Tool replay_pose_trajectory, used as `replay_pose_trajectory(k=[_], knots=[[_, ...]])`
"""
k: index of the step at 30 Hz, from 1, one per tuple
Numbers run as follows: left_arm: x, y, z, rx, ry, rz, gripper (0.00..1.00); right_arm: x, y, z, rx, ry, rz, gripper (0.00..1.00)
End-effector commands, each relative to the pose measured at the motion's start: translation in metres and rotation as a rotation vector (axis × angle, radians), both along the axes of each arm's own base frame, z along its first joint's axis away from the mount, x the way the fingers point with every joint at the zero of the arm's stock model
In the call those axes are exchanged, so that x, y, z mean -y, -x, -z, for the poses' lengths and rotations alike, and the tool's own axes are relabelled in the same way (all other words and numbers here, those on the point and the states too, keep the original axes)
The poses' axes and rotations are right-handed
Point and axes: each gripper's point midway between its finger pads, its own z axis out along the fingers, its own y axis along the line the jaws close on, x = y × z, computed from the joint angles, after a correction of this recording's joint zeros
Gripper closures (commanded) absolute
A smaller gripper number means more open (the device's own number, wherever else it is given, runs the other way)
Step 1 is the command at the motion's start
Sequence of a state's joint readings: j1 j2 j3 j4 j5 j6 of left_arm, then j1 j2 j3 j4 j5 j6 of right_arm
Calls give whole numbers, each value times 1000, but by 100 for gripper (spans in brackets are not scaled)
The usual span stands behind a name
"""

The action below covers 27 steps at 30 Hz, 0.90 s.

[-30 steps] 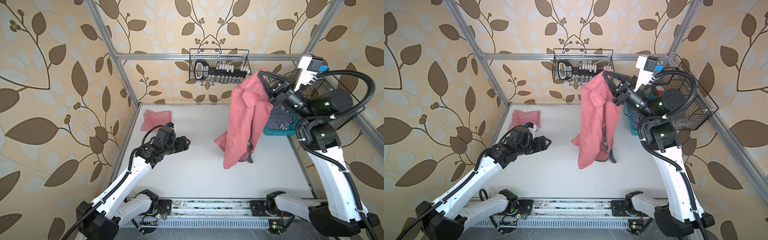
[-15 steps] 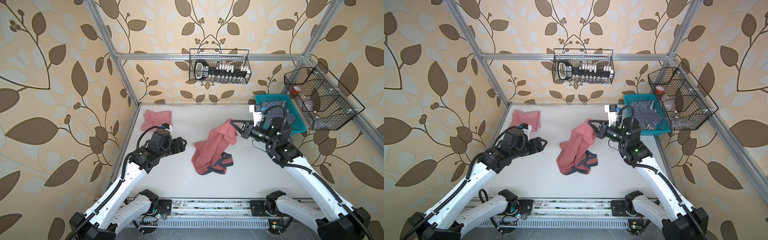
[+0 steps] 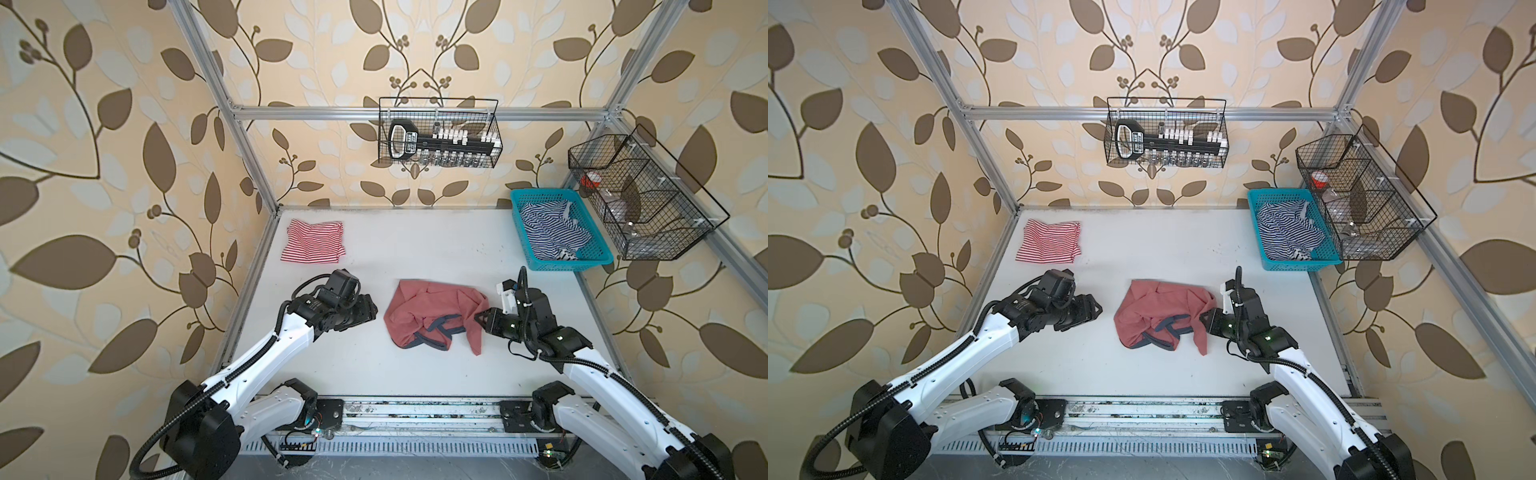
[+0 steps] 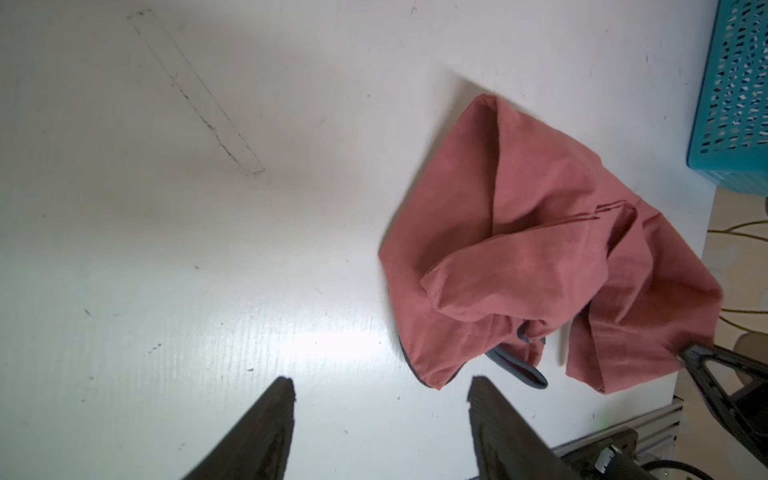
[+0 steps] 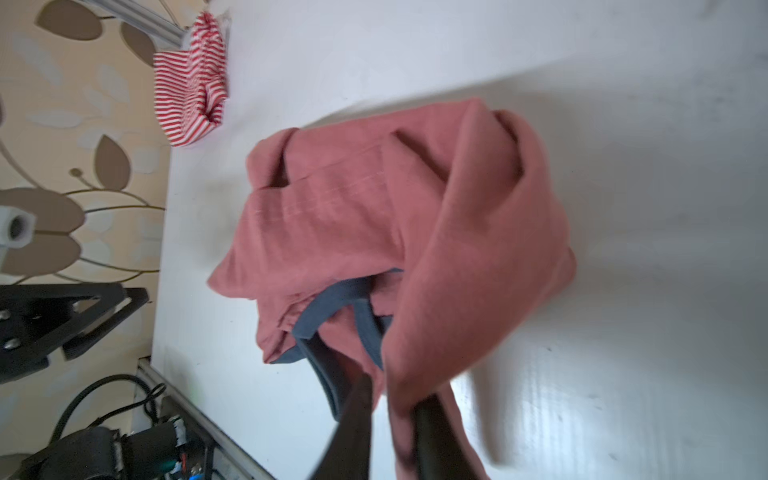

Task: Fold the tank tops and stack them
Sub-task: 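Grasp the maroon shirt's edges with both grippers on the table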

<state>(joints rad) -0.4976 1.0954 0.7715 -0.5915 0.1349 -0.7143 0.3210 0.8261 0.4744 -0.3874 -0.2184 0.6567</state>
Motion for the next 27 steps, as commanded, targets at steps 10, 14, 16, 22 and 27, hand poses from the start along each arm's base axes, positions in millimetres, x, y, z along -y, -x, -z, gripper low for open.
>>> replay_pose_trajectory(k=[10, 14, 16, 22, 27], knots=[[46, -58, 5, -58, -89, 63, 31, 36, 18, -33, 25, 122, 129, 42], [64, -68, 21, -99, -47, 81, 31, 22, 45, -7, -95, 90, 41, 51], [73, -73, 29, -119, -28, 88, 31, 14, 60, 10, -156, 86, -4, 52], [92, -80, 41, -163, 22, 110, 39, 7, 90, 42, -254, 117, -33, 46], [99, -79, 43, -178, 51, 105, 43, 4, 100, 69, -309, 101, -9, 44]])
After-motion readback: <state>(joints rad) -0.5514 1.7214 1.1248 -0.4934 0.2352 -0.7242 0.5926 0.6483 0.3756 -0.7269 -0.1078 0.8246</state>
